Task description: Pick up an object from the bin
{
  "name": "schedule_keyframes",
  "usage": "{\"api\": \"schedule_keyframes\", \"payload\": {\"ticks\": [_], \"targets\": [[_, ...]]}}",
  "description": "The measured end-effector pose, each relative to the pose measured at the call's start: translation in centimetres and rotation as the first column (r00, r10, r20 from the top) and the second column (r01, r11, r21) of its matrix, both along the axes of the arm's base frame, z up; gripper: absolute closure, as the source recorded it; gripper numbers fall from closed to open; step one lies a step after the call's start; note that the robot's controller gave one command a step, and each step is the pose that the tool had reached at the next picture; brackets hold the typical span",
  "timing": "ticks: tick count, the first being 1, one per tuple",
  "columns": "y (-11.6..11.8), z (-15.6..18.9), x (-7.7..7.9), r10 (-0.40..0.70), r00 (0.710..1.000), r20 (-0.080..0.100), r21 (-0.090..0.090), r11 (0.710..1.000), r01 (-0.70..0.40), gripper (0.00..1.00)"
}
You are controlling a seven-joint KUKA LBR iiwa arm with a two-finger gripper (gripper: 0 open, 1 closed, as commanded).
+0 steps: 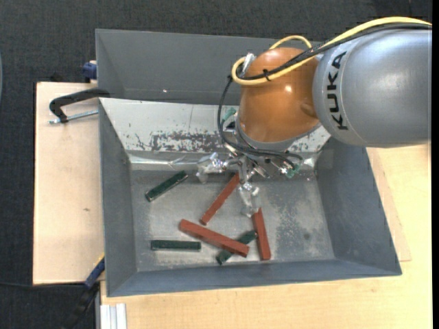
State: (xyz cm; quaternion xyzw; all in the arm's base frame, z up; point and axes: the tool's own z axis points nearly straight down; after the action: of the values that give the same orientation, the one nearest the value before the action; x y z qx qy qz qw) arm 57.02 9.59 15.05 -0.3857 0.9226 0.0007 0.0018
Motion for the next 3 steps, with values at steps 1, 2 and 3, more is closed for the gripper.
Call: {"api": "schedule_keyframes", "payload": {"ticks": [1, 2, 3], "targets": [[1.49, -7.72, 2.85, 0.211, 0.978, 0.001, -0.002, 0.978, -0.211, 1.0], [1.49, -7.71, 2.85, 0.211, 0.978, 0.002, -0.002, 0.978, -0.211, 1.0], [1.44, -7.14, 2.58, 0.218, 0.976, 0.0, 0.0, 0.976, -0.218, 1.0]]}}
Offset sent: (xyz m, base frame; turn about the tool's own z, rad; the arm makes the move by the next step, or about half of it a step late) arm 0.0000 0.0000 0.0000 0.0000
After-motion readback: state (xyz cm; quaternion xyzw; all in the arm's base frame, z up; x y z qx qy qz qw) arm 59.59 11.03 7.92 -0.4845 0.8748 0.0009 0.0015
